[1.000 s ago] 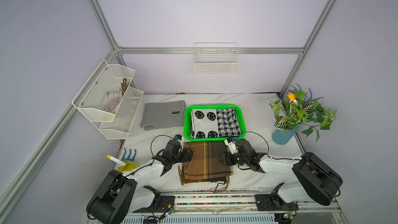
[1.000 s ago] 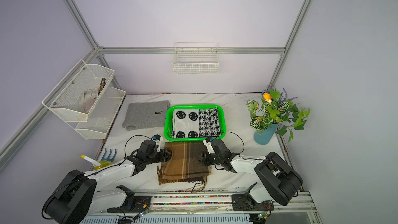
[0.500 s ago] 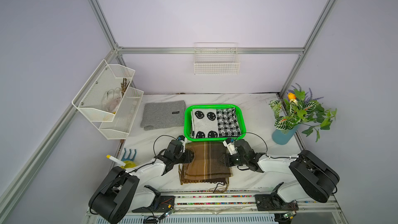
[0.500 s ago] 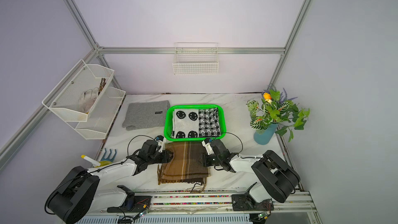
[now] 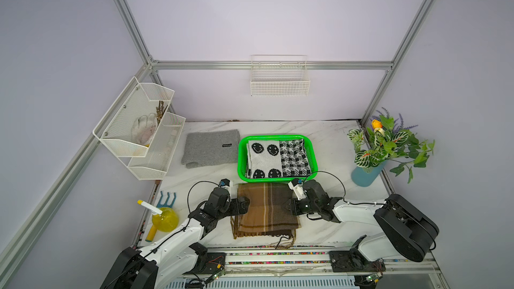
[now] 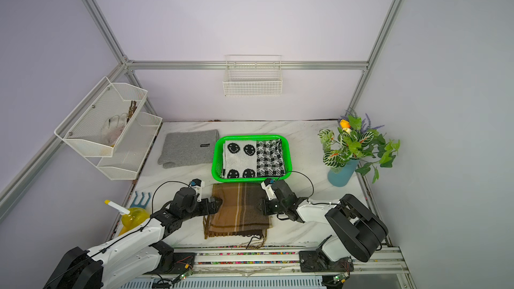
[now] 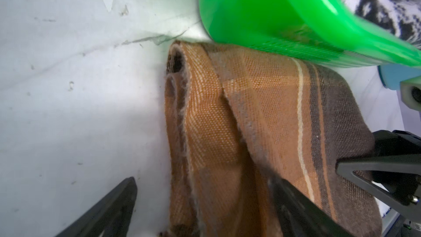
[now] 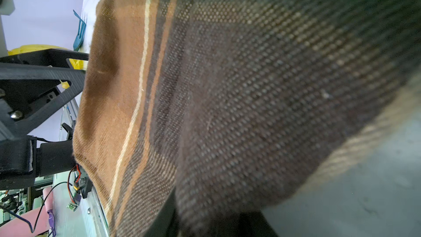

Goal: Put the folded scarf in the basket
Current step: Pick up the scarf at the center of the board.

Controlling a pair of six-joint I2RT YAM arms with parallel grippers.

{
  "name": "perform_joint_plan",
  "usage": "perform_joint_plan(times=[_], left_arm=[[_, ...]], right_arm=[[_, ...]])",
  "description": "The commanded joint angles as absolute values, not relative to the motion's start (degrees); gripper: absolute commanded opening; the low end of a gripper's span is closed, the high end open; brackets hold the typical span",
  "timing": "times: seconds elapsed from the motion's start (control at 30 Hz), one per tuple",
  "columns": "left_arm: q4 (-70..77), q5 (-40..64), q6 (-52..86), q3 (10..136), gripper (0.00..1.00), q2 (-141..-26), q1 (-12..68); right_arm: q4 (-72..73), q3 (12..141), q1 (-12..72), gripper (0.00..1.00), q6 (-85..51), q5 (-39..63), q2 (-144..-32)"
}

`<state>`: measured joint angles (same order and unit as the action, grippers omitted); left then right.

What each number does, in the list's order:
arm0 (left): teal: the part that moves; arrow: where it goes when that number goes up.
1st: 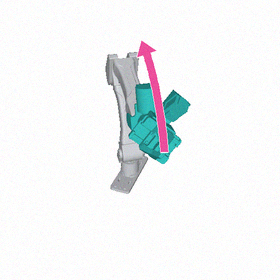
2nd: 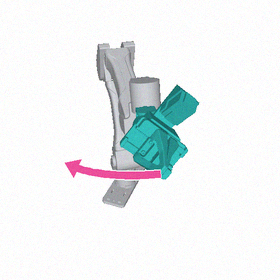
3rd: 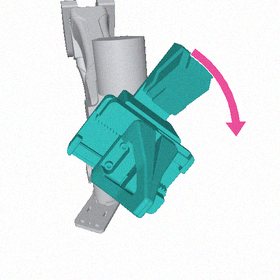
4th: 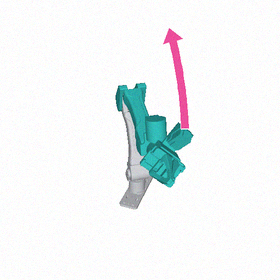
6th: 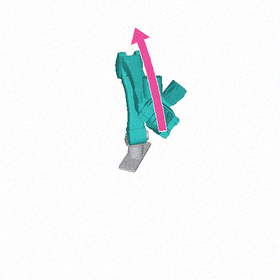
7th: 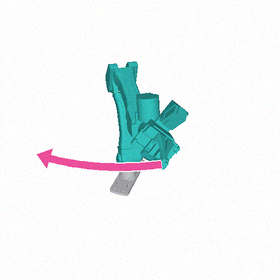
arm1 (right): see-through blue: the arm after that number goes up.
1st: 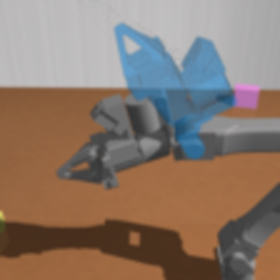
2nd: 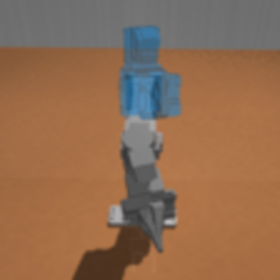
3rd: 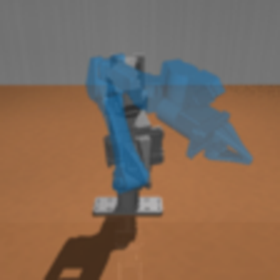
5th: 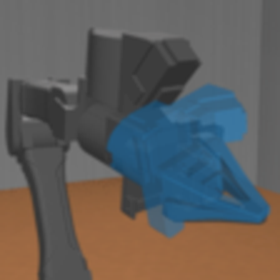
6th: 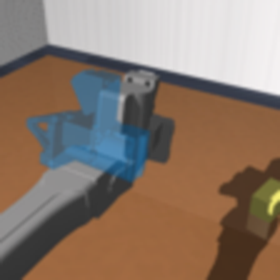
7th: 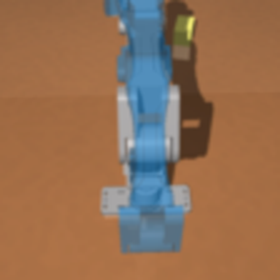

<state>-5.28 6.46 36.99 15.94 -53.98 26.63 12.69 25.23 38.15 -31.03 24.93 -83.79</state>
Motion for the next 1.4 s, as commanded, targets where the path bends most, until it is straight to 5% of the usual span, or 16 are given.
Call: perform_joint_plan(times=[0.0,0.23,0.43,0.7,0.97,1.27,1.37], left_arm=[[-3.8,3.6,38.0,14.9,1.0,-47.1,26.2],[7.6,16.6,37.2,12.7,1.0,-52.9,26.3],[-0.9,10.6,36.0,17.1,0.88,-64.9,26.3],[-1.6,8.2,36.9,14.8,0.86,-58.6,26.5],[5.0,16.9,37.4,15.6,0.81,-68.4,26.6],[12.4,24.1,38.4,15.1,0.45,-73.6,26.8],[12.6,24.2,38.5,14.6,0.26,-72.4,27.0]], right_arm=[[11.3,24.8,38.6,0.35,-30.6,24.0,-82.9],[11.0,24.8,38.9,0.34,-30.4,23.8,-82.7],[10.9,24.9,39.0,0.33,-30.3,23.9,-82.4],[11.2,24.9,39.2,0.32,-30.4,23.8,-82.3],[11.0,26.5,40.9,0.41,-30.0,23.7,-85.3],[14.1,27.0,41.2,0.43,-30.8,26.7,-89.2],[15.5,27.1,41.4,0.31,-31.3,28.3,-91.1]])
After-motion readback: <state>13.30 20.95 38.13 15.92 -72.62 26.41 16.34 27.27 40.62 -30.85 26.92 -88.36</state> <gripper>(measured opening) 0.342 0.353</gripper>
